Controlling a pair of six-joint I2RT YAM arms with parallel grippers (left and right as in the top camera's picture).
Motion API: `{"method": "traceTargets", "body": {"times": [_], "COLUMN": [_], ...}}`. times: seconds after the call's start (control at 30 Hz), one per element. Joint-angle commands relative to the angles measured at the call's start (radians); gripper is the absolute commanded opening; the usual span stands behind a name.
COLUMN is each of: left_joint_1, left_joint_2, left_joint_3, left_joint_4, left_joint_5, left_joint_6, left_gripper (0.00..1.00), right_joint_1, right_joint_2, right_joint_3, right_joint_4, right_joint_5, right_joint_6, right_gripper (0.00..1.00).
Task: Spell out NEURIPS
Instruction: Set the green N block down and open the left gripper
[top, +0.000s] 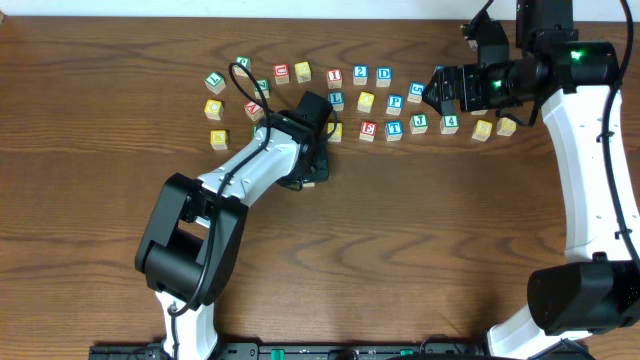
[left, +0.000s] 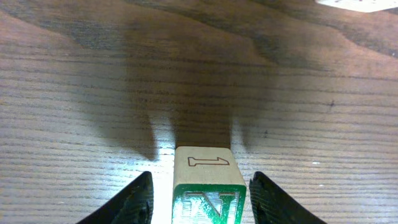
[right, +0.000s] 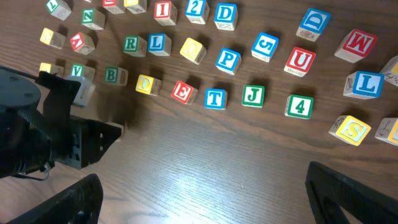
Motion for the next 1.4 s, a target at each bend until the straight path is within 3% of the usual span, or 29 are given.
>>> {"method": "traceTargets", "body": {"times": [0.0,0.7,1.1,1.37], "left_joint_1": [0.005,0.034,0.156,0.216], "left_joint_2": [-0.034,-0.324,-0.401,-0.407], "left_joint_3": [0.036,0.039,0.250,0.273], "left_joint_4": [-0.004,-0.013,-0.236,-0.259], "left_joint_5": [0.005,0.000,-0.007,-0.006], "left_joint_6": [0.048,0.225,0.317,0.316], "left_gripper": [0.53,0.63,0.64,0.64], "right_joint_1": [0.010,0.010,0.010,0.010], "right_joint_2": [-0.003,-0.003,-0.003,-0.003], "right_joint_3": [0.017,0.017,0.017,0.017], "right_joint_4": [-0.001,-0.001,-0.001,-0.001], "right_joint_5": [-0.012,-0.012,-0.012,-0.012], "right_joint_6": [-0.013,-0.013,-0.013,-0.013], "right_gripper": [0.99,0.99,0.99,0.99]}}
